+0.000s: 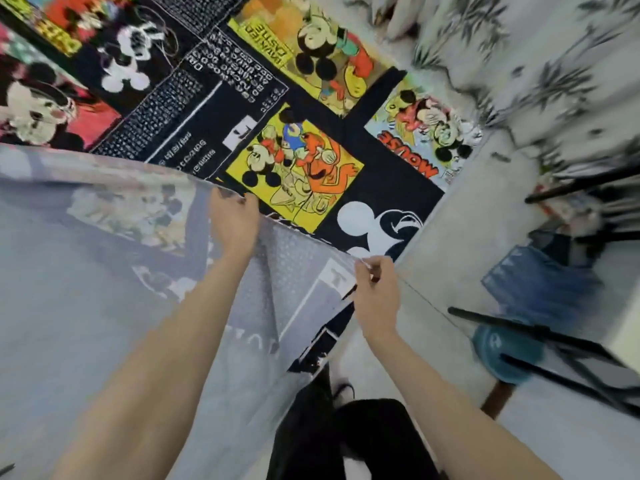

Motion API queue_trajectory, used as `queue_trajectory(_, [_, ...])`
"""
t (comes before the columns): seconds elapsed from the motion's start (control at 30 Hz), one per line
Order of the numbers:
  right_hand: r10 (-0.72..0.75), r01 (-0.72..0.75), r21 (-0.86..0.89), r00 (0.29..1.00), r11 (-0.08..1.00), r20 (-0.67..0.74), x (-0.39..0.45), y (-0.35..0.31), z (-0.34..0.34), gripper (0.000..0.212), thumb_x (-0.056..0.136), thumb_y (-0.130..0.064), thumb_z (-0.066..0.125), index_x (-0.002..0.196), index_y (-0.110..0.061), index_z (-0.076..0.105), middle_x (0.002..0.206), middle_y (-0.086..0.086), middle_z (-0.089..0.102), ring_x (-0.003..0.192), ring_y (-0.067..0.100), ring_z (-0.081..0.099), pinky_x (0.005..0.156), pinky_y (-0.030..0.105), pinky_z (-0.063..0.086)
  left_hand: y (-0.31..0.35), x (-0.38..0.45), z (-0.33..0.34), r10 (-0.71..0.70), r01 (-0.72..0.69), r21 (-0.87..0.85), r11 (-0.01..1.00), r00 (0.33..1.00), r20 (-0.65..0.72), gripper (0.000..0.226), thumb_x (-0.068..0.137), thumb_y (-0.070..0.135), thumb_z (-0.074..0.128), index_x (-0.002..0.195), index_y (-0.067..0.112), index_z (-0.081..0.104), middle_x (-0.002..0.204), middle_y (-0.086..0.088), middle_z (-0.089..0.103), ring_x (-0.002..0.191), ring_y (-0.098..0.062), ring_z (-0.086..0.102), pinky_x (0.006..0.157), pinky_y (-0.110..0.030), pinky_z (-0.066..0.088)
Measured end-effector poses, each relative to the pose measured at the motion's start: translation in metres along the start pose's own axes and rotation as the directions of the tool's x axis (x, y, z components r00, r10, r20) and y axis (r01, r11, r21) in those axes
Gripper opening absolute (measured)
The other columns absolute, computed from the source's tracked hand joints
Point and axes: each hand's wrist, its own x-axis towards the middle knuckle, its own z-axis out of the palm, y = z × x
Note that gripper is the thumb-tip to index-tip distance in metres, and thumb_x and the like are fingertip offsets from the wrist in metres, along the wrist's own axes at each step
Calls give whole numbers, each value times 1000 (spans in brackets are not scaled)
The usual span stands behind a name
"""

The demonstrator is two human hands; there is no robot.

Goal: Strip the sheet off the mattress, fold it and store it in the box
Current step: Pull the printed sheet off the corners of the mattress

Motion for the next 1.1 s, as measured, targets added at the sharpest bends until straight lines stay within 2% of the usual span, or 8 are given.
queue_trajectory(0.13, [71, -58, 121, 992, 991, -106, 97, -23, -46, 16, 99, -21, 57, 88, -27, 48, 81, -8, 53, 71, 3, 49, 70, 22, 43, 100, 10, 69, 139, -137, -25, 990, 985, 100, 41, 90, 35, 58, 117, 5, 63, 132, -9, 63, 110, -27, 64, 99, -46, 51])
queue_trajectory(0.23, [114, -93, 169, 986, 981, -118, 170, -26, -80, 10, 101, -24, 55, 96, -18, 50, 90, 9, 57, 78, 14, 52, 76, 34, 46, 164, 20, 125, 184, -185, -12, 983, 965, 186, 25, 88, 37, 56, 97, 14, 57, 143, -15, 57, 117, -30, 62, 103, -47, 48])
queue_trajectory(0.37, [140, -111, 226, 983, 968, -116, 277, -19, -118, 9, 102, -26, 54, 98, -20, 50, 87, 4, 59, 74, 10, 52, 69, 25, 43, 236, 38, 211, 188, -218, 140, 966, 962, 197, 43, 94, 41, 51, 90, 2, 69, 161, -12, 35, 127, -27, 57, 108, -39, 43])
queue_trajectory(0.53, [141, -114, 180, 979, 977, -148, 436, 11, -143, 22, 99, -24, 57, 85, -36, 45, 76, -9, 60, 65, 3, 53, 60, 17, 41, 303, 80, 348, 157, -186, 241, 952, 978, 134, 47, 97, 40, 48, 101, 0, 73, 163, -16, 31, 129, -29, 57, 108, -35, 41])
queue_trajectory(0.67, [215, -202, 102, 967, 974, -138, 559, 61, -143, 9, 101, -25, 56, 94, -30, 51, 80, -14, 66, 70, -3, 58, 61, 18, 42, 327, 114, 471, 138, -188, 340, 922, 977, 165, 47, 99, 32, 47, 91, -6, 72, 120, -27, 65, 119, -33, 53, 109, -43, 36])
queue_trajectory(0.73, [250, -250, 14, 964, 968, -87, 607, 89, -138, 10, 102, -25, 55, 95, -19, 54, 86, -2, 67, 75, 14, 60, 61, 28, 39, 326, 131, 522, 85, -147, 359, 922, 979, 183, 47, 99, 29, 46, 84, -9, 70, 105, -29, 67, 121, -33, 48, 108, -42, 36])
queue_trajectory(0.9, [386, -385, -137, 922, 912, -21, 681, 147, -127, 26, 100, -23, 54, 77, -12, 49, 77, 11, 59, 74, 28, 51, 64, 35, 38, 296, 149, 607, -56, -7, 431, 902, 990, 133, 46, 99, 31, 46, 104, -7, 71, 136, -21, 52, 125, -29, 48, 102, -36, 41])
queue_trajectory(1.1, [488, -489, -120, 872, 864, -40, 698, 170, -111, 43, 96, -26, 60, 62, -24, 35, 61, -7, 41, 54, 9, 35, 51, 24, 27, 279, 154, 645, -79, 22, 520, 854, 993, 88, 35, 97, 31, 47, 112, 9, 70, 164, -13, 26, 153, -27, 21, 119, -47, 29])
